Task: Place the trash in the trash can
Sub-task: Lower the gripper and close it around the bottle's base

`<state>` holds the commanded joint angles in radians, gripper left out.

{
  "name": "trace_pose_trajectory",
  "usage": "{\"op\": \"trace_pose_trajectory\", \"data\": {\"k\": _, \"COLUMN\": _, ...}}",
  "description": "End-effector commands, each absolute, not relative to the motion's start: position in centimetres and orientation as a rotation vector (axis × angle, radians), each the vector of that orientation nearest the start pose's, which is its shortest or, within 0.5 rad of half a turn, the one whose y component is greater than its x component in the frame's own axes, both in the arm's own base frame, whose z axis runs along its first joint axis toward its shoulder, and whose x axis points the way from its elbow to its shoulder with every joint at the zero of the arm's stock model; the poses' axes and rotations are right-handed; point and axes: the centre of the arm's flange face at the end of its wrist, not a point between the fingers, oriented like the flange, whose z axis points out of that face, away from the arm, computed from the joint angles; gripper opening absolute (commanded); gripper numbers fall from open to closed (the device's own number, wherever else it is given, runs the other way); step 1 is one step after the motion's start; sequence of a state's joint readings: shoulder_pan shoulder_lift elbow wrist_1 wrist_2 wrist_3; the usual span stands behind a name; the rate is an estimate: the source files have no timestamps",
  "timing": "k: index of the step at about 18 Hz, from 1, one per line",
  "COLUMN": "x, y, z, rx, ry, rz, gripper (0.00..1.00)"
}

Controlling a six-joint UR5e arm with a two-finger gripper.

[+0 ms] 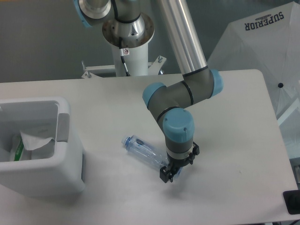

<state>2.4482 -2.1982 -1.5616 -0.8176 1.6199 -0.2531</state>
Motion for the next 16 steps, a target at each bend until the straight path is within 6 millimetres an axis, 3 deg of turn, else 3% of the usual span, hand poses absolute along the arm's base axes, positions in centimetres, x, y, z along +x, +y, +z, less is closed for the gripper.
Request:
{"op": "trace_pose_trajectory", "data": {"k": 4, "x": -44.2, "y": 53.3, "z": 17.6, "rx": -2.58, "ry": -1.641, "rz": 0.16, "gripper": 1.0}}
{"op": "trace_pose_trajectory", "data": {"k": 8, "x": -44.2, "y": 53.2, "z": 17.5, "rx": -2.582, "ry": -1.642, "rz": 0.161, "gripper": 1.0}}
{"op": "trace_pose_trajectory", "data": {"k": 16, "x": -44.0, "y": 53.3, "z": 17.7, "rx": -2.582, "ry": -1.637, "rz": 0.155, "gripper": 0.85}}
